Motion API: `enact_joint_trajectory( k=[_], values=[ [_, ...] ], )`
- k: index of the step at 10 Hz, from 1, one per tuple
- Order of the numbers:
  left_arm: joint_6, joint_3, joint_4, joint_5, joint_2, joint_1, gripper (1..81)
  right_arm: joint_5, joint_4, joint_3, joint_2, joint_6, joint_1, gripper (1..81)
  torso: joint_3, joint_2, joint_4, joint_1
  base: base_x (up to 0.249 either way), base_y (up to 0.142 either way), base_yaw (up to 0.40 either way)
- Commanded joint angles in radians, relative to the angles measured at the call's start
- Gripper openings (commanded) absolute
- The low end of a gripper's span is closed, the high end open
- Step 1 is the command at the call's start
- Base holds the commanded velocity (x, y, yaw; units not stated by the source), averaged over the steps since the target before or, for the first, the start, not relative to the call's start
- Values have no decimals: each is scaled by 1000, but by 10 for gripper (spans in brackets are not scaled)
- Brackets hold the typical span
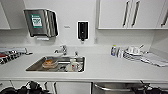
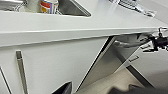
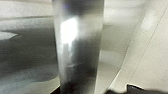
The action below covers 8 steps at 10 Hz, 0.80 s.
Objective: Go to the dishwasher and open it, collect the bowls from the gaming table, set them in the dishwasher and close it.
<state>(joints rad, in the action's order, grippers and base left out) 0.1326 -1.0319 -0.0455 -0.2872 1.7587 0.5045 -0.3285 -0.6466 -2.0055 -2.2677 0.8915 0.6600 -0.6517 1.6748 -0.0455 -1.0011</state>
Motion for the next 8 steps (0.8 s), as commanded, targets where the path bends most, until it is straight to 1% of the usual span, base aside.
enact_joint_trajectory(
  k=[1, 5, 8],
  values=[
    [-1, 10, -4, -6, -28, -109, 811, -127, 44, 2, 60, 6, -52, 811, 0, 0, 0, 0, 0, 0, 0],
    [-1, 10, -4, -6, -17, -103, 811, -126, 50, 36, 98, 6, -33, 811, 0, 0, 0, 0, 0, 0, 0],
    [1, 10, -5, -7, -21, -103, 811, -126, 48, 51, 92, 6, -41, 811, 0, 0, 0, 0, 0, 0, 0]
  ],
)
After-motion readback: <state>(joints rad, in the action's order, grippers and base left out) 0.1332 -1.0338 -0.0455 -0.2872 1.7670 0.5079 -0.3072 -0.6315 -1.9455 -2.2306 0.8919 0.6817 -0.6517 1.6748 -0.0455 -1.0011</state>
